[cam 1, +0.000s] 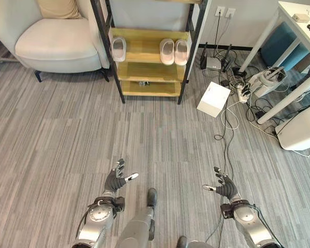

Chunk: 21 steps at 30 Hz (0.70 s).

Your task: Arrange the slippers neatly on the shoe rack.

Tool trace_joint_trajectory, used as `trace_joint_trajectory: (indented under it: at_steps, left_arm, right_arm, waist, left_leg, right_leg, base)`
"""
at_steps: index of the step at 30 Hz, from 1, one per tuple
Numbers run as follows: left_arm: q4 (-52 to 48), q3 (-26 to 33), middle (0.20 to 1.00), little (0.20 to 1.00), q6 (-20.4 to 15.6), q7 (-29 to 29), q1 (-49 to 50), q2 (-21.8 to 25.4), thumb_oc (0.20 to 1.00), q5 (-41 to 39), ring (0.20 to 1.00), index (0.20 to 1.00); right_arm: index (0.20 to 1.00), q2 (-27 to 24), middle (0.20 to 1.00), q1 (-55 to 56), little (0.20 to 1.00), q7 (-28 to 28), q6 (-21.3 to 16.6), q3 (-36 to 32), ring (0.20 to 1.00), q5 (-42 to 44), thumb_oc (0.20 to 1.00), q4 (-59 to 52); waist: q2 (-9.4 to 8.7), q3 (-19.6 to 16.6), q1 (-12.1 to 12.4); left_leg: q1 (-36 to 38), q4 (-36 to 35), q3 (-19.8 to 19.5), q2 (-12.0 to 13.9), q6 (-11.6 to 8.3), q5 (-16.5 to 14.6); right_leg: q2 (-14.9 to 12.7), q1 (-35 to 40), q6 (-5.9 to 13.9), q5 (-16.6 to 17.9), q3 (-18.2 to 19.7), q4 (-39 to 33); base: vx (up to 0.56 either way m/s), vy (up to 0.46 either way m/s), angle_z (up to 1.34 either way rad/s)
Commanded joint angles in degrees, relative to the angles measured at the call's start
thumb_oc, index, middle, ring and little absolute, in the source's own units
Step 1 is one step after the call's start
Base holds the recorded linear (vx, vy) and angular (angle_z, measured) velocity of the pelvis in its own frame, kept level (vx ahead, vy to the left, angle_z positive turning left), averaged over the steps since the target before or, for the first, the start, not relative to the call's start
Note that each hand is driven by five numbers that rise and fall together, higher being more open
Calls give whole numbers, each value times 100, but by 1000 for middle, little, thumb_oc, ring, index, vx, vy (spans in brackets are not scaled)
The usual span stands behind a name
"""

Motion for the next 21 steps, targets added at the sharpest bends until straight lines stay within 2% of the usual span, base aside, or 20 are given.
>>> trace_joint_trajectory:
  at_steps: [1,3,4,5,6,7,8,9,11,13,14,15,18,19,20,21]
  left_arm:
    - [-291,-155,1000,1000,-210,-33,43,41,1000,200,1000,1000]
    - [-347,-178,1000,1000,-210,-67,99,133,1000,262,1000,1000]
    - [-413,-205,1000,1000,-209,-105,115,184,1000,269,1000,1000]
    - [-475,-225,1000,1000,-199,-137,138,226,1000,274,1000,1000]
    - [-521,-225,1000,1000,-199,-146,149,254,1000,294,1000,1000]
    - [-521,-225,1000,1000,-199,-146,149,255,1000,294,1000,1000]
    - [-655,-239,1000,1000,-193,-197,164,337,1000,342,1000,1000]
    - [-722,-239,1000,1000,-204,-229,166,359,1000,333,1000,1000]
    - [-846,-237,1000,1000,-216,-304,176,384,1000,315,1000,1000]
    - [-884,-242,1000,1000,-209,-342,175,382,1000,332,1000,1000]
    - [-859,-222,1000,1000,-200,-367,124,344,1000,397,1000,1000]
    - [-858,-223,1000,1000,-200,-367,123,344,1000,397,1000,1000]
    - [-807,-140,1000,1000,-207,-381,-28,282,1000,457,1000,1000]
    - [-748,-135,1000,1000,-225,-433,-137,247,1000,438,1000,1000]
    - [-612,-159,1000,1000,-207,-365,-145,94,1000,372,1000,1000]
    - [-545,-178,1000,1000,-208,-349,-155,43,1000,319,1000,1000]
  right_arm:
    - [1000,-65,1000,-119,1000,49,-215,142,1000,-120,1000,-201]
    - [1000,0,1000,-186,1000,114,-221,204,1000,-106,1000,-175]
    - [1000,25,1000,-237,1000,147,-220,245,1000,-142,1000,-153]
    - [1000,43,1000,-227,1000,152,-197,244,1000,-168,1000,-144]
    - [1000,51,1000,-218,1000,169,-198,238,1000,-192,1000,-142]
    - [1000,51,1000,-218,1000,169,-198,238,1000,-192,1000,-142]
    - [1000,67,1000,-155,1000,193,-186,184,1000,-192,1000,-159]
    - [1000,61,1000,-121,1000,212,-194,169,1000,-178,1000,-190]
    - [1000,5,1000,-33,1000,238,-177,109,1000,-175,1000,-284]
    - [1000,-23,1000,5,1000,218,-153,69,1000,-175,1000,-327]
    - [1000,-33,1000,41,1000,195,-127,27,1000,-157,1000,-356]
    - [1000,-34,1000,41,1000,195,-127,25,1000,-157,1000,-356]
    - [1000,-15,1000,48,1000,201,-62,-10,1000,-223,1000,-416]
    - [1000,-38,1000,47,1000,230,-65,-5,1000,-239,1000,-397]
    - [1000,-33,1000,193,1000,267,-60,-21,1000,-230,1000,-420]
    - [1000,-42,1000,242,1000,276,-72,-39,1000,-207,1000,-432]
  waist:
    - [62,-333,-27]
    - [66,-388,-2]
    - [64,-377,9]
    - [71,-355,-6]
    - [90,-322,-15]
    - [88,-321,-13]
    - [194,-230,-61]
    - [248,-206,-76]
    - [404,-137,-90]
    - [502,-80,-81]
    - [543,-51,-88]
    - [546,-53,-84]
    - [568,-26,-68]
    - [509,-64,-65]
    - [463,-187,-165]
    - [448,-219,-179]
  left_leg:
    - [306,-592,-300,341,-179,-481]
    - [514,-543,-236,235,-13,-688]
    - [636,-482,-177,152,96,-833]
    - [808,-449,-171,87,183,-932]
    - [941,-447,-147,57,242,-987]
    - [941,-447,-145,56,243,-987]
    - [1291,-523,-165,62,320,-1123]
    - [1377,-545,-140,101,307,-1154]
    - [1521,-522,-107,241,247,-1268]
    - [1569,-483,-60,349,194,-1310]
    - [1627,-459,-40,416,129,-1371]
    - [1622,-457,-37,420,129,-1369]
    - [1747,-411,53,479,49,-1539]
    - [1874,-366,23,472,11,-1721]
    - [2245,-279,-97,607,-119,-1988]
    - [2265,-179,-98,658,-161,-2046]
  right_leg:
    - [437,-487,-163,-324,49,820]
    - [167,-796,66,20,-16,1729]
    - [-50,-960,241,371,-123,2295]
    - [-235,-1138,311,583,-157,2839]
    - [-327,-1283,347,808,-138,3205]
    - [-329,-1285,348,806,-135,3209]
    - [-518,-1547,282,948,-232,3661]
    - [-547,-1672,223,783,-329,3560]
    - [-491,-1621,98,375,-670,2725]
    - [-320,-1665,32,261,-695,1724]
    - [-109,-1681,94,480,-470,400]
    - [-96,-1664,92,511,-471,351]
    - [-43,-1905,287,895,-231,-582]
    - [-31,-1956,306,816,-151,-624]
    - [103,-1714,210,967,-105,-520]
    - [119,-1677,171,929,-128,-444]
  base:
    - [462,314,-14]
    - [410,316,-6]
    - [353,291,-16]
    - [318,265,-14]
    - [175,145,-9]
    - [288,192,11]
    - [305,170,6]
    - [417,194,4]
    - [275,41,-6]
    - [283,-45,0]
    - [247,-71,6]
    - [287,-86,-1]
    - [338,-109,-9]
    - [1020,-420,21]
    - [1050,-462,27]
    - [737,-336,31]
